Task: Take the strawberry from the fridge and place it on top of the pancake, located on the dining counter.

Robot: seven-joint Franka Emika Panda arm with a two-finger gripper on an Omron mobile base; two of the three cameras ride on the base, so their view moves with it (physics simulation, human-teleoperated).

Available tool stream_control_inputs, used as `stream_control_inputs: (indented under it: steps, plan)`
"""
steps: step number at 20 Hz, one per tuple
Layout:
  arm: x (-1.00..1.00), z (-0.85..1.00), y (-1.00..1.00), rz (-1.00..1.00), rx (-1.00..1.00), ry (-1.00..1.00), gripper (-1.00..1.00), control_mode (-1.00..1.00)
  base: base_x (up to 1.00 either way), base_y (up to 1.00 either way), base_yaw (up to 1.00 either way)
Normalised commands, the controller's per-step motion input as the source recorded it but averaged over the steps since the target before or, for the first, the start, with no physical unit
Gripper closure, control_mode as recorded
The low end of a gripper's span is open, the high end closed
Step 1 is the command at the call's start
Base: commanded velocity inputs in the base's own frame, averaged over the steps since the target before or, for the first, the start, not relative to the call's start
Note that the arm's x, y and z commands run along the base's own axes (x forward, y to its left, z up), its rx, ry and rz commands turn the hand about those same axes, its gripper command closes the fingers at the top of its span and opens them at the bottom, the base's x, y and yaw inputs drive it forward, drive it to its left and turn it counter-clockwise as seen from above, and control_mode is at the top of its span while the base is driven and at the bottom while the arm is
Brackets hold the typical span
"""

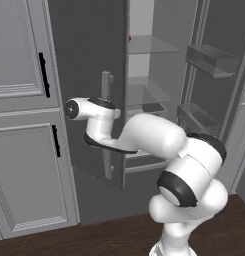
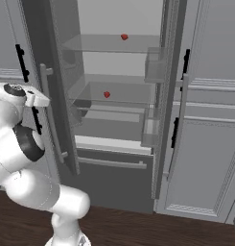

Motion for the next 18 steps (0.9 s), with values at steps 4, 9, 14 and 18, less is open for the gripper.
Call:
stream_control_inputs:
  steps: [4,9,14,18]
  plan:
    - [0.00,-0.02,0.39,0.00,-0.07,-0.04,-1.00,-1.00,0.00,0.00,0.00]
    - [-0.31,-0.04,0.42,0.00,-0.04,-0.04,-1.00,-1.00,0.00,0.00,0.00]
    - [-0.51,0.00,0.28,0.01,0.00,-0.06,-1.00,-1.00,0.00,0.00,0.00]
    - [-0.14,0.00,0.14,0.07,0.00,-0.08,-1.00,-1.00,0.00,0.00,0.00]
